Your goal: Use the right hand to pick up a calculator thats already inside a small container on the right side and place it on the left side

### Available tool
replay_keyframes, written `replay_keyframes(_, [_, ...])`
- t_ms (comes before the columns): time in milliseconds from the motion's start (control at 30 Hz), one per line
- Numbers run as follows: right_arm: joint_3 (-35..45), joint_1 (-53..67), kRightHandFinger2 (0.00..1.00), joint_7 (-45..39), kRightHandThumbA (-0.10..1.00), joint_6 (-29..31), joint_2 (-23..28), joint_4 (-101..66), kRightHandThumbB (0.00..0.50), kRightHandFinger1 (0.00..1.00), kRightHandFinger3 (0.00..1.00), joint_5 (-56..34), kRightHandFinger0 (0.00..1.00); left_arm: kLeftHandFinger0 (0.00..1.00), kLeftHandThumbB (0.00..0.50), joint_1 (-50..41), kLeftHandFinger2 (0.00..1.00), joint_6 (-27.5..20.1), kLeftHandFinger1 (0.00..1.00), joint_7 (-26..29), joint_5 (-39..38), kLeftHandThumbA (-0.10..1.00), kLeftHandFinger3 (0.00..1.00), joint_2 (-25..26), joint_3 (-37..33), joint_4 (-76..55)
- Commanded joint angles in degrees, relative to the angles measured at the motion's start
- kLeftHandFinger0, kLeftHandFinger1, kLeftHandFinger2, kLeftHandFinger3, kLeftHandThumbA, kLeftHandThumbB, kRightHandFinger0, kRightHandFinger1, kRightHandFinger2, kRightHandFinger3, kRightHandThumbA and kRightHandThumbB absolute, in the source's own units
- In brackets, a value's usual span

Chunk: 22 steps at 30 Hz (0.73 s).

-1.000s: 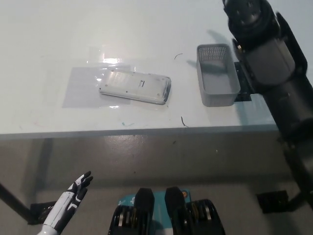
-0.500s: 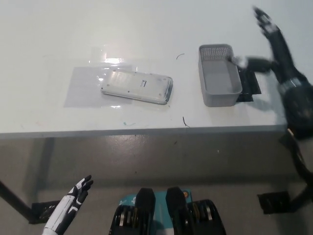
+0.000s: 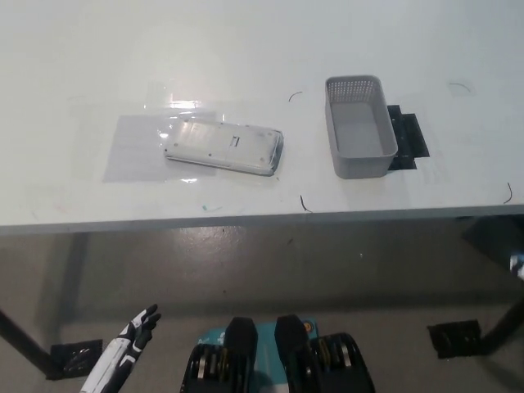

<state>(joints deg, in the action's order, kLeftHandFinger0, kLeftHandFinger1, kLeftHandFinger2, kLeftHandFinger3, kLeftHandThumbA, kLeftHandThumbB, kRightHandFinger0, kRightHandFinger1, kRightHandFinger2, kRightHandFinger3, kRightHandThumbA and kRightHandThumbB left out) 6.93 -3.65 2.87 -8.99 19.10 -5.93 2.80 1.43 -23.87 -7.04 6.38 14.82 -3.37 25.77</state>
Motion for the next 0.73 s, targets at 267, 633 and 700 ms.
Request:
replay_keyframes(267, [-7.8, 13.2, 1.00, -2.4, 1.00, 35.4, -17.2, -4.3, 0.328, 1.00, 1.00, -8.0, 1.00, 1.00, 0.500, -0.3, 1.00, -3.1, 1.00, 0.2, -1.3, 1.00, 1.00, 0.5, -1.1, 0.0])
replay_keyframes(633, [-9.9, 7.1, 1.00, -6.6, 1.00, 35.9, -16.6, 19.1, 0.271, 1.00, 1.00, -5.9, 1.00, 1.00, 0.500, 0.2, 1.00, -3.1, 1.00, 1.0, -1.2, 1.00, 1.00, 0.3, -1.1, 1.4])
replay_keyframes(700, [-10.4, 6.3, 1.00, -7.1, 1.00, 35.9, -15.9, 20.8, 0.296, 1.00, 1.00, -5.3, 1.00, 1.00, 0.500, 0.4, 1.00, -3.1, 1.00, 1.0, -1.2, 1.00, 1.00, 0.3, -1.1, 1.8])
